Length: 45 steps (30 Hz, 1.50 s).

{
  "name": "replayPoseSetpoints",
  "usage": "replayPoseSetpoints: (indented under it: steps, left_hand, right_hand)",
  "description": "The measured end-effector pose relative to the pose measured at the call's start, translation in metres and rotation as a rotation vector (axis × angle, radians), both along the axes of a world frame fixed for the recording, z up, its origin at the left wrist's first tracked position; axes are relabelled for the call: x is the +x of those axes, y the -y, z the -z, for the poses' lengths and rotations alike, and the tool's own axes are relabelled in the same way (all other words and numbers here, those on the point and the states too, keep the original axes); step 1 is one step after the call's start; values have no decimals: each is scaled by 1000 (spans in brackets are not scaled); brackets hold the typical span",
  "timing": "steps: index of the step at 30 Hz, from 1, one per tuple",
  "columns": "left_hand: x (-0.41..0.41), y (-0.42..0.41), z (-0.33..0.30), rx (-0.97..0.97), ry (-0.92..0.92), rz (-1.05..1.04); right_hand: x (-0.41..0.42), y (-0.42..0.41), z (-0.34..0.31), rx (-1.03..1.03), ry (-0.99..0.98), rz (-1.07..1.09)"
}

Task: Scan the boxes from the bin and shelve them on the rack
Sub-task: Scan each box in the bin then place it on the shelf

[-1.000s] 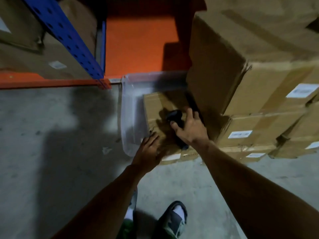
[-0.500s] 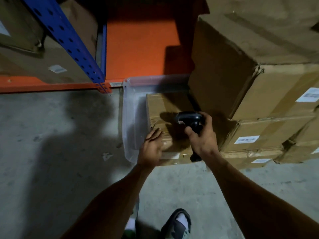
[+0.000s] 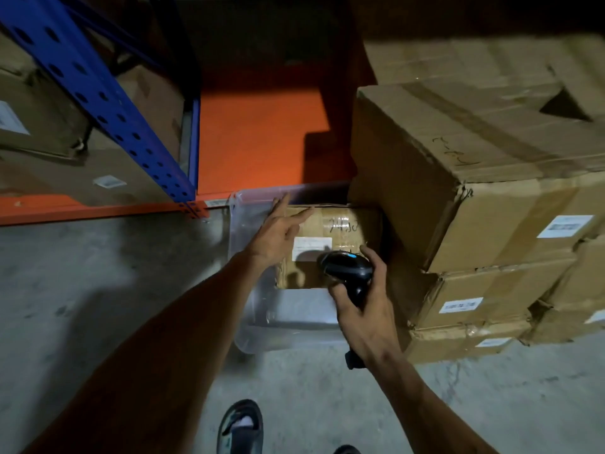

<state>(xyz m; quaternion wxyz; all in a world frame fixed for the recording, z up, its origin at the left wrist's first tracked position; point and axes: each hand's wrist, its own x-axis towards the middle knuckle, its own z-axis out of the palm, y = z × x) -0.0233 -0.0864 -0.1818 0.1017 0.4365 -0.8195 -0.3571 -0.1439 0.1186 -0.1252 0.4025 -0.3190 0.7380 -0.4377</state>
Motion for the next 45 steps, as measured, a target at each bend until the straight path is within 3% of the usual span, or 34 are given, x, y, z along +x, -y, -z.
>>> replayPoseSetpoints:
  steps: [6,10,23,30,38,45]
  left_hand:
    - [29,17,9,65,323,355]
    - [31,6,7,16,461,373]
    - [30,33,-2,8,444,292]
    - [32,30,6,4,430,284]
    - [25,23,-1,-27,544,273]
    - [9,17,-7,-91,593,140]
  right_hand:
    - [11,10,-9,-20,41,69]
    - [21,21,-6,-2,40,47]
    - [40,43,3,-4,-145,1]
    - [41,49,3,-10,-144,12]
    - [33,40,-1,19,-181,-33]
    - [12,43,-61,22,-262,-115]
